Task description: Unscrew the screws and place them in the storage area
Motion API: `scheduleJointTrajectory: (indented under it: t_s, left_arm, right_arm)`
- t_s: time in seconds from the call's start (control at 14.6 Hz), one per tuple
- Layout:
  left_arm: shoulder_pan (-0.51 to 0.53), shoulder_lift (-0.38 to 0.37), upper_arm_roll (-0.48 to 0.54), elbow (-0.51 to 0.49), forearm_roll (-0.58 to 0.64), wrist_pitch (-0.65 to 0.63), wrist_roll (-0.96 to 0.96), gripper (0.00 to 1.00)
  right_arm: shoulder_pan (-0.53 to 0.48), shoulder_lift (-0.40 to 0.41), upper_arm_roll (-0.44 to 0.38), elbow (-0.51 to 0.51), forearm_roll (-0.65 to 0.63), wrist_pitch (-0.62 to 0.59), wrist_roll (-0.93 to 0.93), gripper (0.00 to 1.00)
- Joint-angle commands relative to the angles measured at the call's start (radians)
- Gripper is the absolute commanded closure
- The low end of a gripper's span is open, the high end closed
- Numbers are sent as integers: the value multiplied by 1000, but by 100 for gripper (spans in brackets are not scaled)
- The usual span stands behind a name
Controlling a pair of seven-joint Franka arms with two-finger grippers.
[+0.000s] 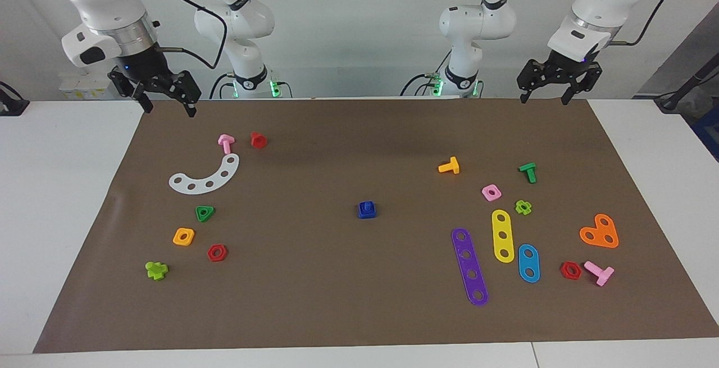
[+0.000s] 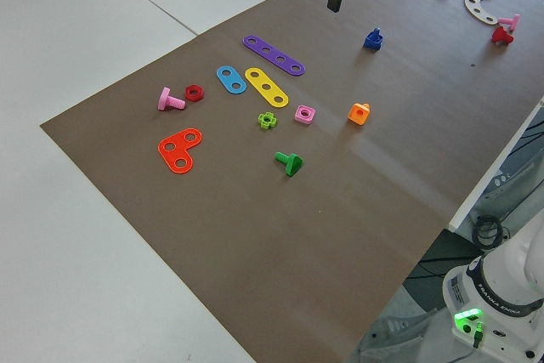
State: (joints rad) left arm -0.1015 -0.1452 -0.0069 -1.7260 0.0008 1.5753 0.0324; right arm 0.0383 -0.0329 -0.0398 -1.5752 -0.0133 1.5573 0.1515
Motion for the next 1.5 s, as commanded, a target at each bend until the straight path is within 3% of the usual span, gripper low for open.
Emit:
scheduleJointTrajectory:
  t_s: [0.0,0.34,0.55,0.82,1.09,1.44]
  left_arm:
    - [-68,18,5,-7,-2,5,-83,0]
    - [-184,108,5,43,-10,18,-210,0]
    - [-266,229,5,132,-51,43,-363,0]
    - [-346,360,5,184,-84,221,-555,1]
    - [-386,406,5,189,-110,333,-566,3]
    - [-460,515,5,201,-97,449,-634,9]
  right_arm:
    - [-6,-27,4,-28,16,0,-23,0]
    - [-6,-27,4,-28,16,0,-23,0]
    - [-6,-27,3,-28,16,0,-23,0]
    - [-6,-27,4,-28,16,0,-23,0]
    - [-6,-27,3,-28,16,0,-23,0]
    - [-6,-27,3,-28,16,0,-23,0]
